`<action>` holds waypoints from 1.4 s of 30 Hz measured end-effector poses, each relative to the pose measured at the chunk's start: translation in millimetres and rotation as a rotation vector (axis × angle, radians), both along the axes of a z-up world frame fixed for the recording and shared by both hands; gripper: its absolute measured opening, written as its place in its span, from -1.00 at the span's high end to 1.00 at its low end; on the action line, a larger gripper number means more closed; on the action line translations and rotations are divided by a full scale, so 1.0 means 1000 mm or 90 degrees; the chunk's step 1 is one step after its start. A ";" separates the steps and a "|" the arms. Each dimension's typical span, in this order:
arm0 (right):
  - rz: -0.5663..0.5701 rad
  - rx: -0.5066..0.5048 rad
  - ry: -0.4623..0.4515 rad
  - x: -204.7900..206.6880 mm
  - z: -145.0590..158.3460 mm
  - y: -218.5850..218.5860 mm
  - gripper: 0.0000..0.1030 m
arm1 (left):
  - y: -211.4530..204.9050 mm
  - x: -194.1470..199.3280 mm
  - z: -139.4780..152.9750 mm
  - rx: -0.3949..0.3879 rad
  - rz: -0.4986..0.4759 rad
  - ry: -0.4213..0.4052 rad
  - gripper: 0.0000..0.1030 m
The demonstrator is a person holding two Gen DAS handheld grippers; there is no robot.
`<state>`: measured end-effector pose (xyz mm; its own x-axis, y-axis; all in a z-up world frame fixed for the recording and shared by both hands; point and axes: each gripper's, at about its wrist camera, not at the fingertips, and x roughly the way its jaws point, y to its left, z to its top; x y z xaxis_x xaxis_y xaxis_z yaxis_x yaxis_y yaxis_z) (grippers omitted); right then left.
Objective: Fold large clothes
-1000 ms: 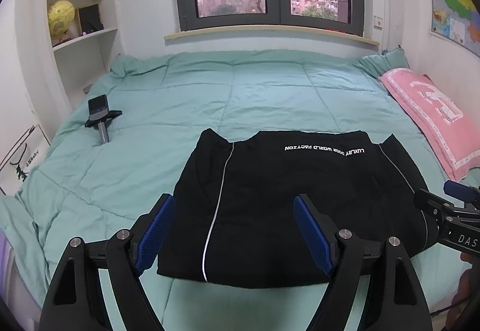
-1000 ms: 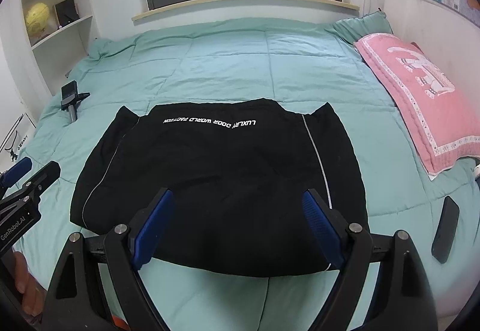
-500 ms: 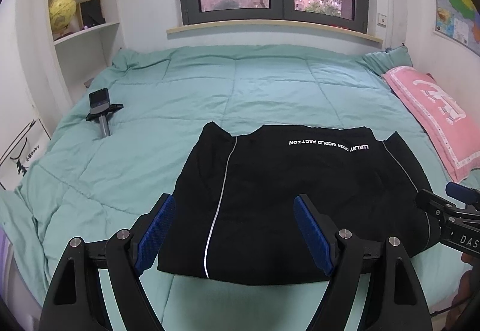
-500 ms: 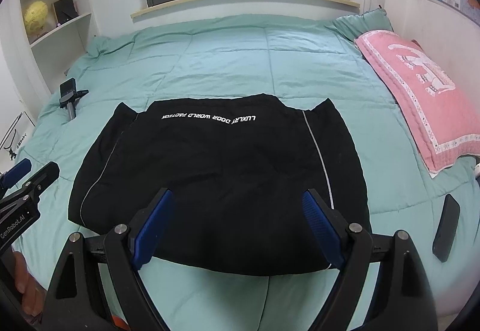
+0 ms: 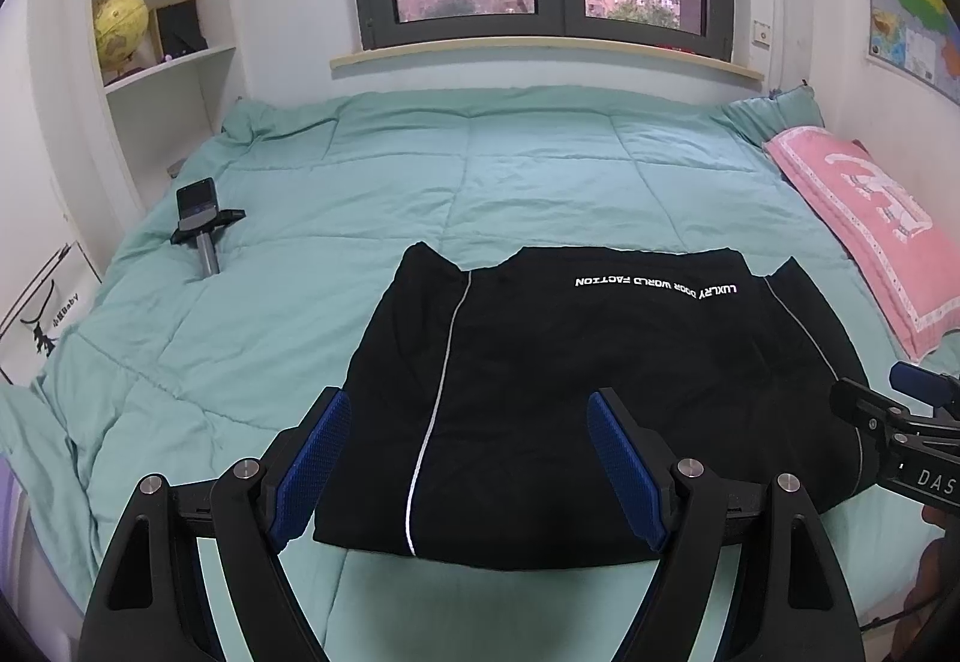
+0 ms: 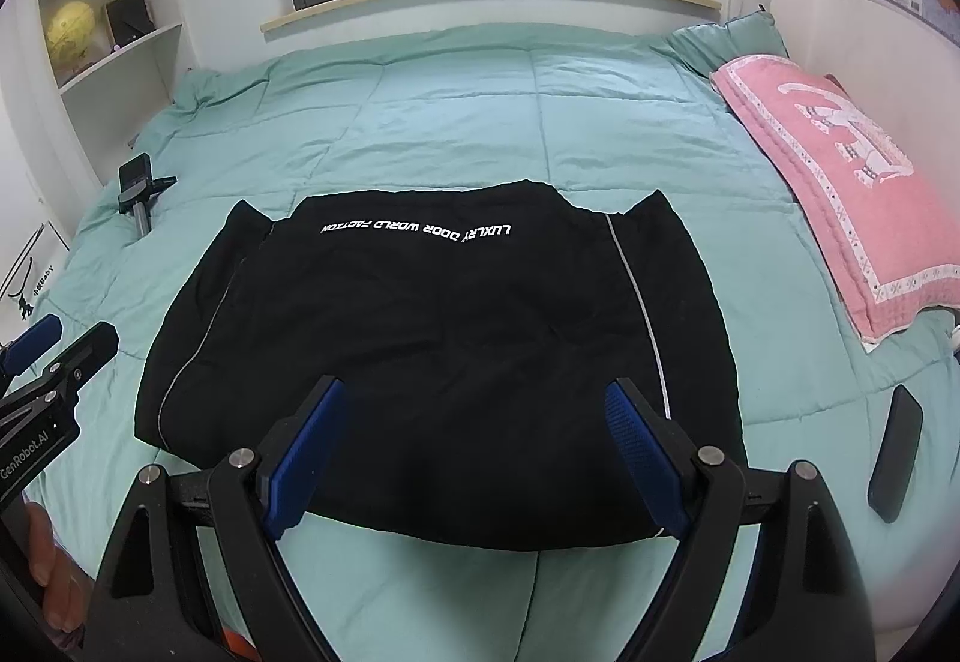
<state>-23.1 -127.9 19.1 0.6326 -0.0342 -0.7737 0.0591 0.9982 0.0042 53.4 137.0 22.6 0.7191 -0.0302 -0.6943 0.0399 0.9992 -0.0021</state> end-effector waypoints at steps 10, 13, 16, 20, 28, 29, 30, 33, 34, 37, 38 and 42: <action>0.005 -0.002 0.002 -0.001 -0.001 0.002 -0.73 | 0.002 0.002 -0.001 0.002 -0.001 0.002 -0.59; 0.005 -0.002 0.002 -0.001 -0.001 0.003 -0.73 | 0.001 0.001 -0.001 0.003 -0.002 0.001 -0.59; 0.005 -0.001 0.003 -0.001 -0.001 0.003 -0.73 | 0.000 -0.001 -0.001 0.005 -0.001 0.002 -0.59; 0.008 -0.002 0.006 0.000 -0.002 0.002 -0.73 | -0.001 -0.001 -0.001 0.005 -0.001 0.003 -0.59; 0.007 -0.001 0.007 -0.001 -0.002 0.003 -0.73 | -0.003 -0.002 -0.002 0.006 -0.004 0.004 -0.59; 0.007 -0.001 0.007 0.000 -0.003 0.003 -0.73 | -0.003 -0.002 -0.002 0.006 -0.004 0.004 -0.59; 0.007 0.000 0.008 0.000 -0.003 0.002 -0.73 | -0.003 -0.002 -0.002 0.006 -0.004 0.004 -0.59; 0.010 0.001 0.009 0.001 -0.004 0.001 -0.73 | -0.004 -0.002 -0.002 0.006 -0.003 0.004 -0.59; 0.010 0.001 0.009 0.001 -0.004 0.001 -0.73 | -0.004 -0.002 -0.002 0.007 -0.003 0.004 -0.59; 0.010 0.001 0.010 0.001 -0.004 0.001 -0.73 | -0.004 -0.002 -0.002 0.007 -0.004 0.005 -0.59; 0.011 0.002 0.010 0.002 -0.005 0.001 -0.73 | -0.004 -0.002 -0.003 0.007 -0.004 0.005 -0.59; 0.015 0.005 0.013 0.004 -0.006 -0.001 -0.73 | -0.005 -0.001 -0.004 0.009 -0.006 0.006 -0.59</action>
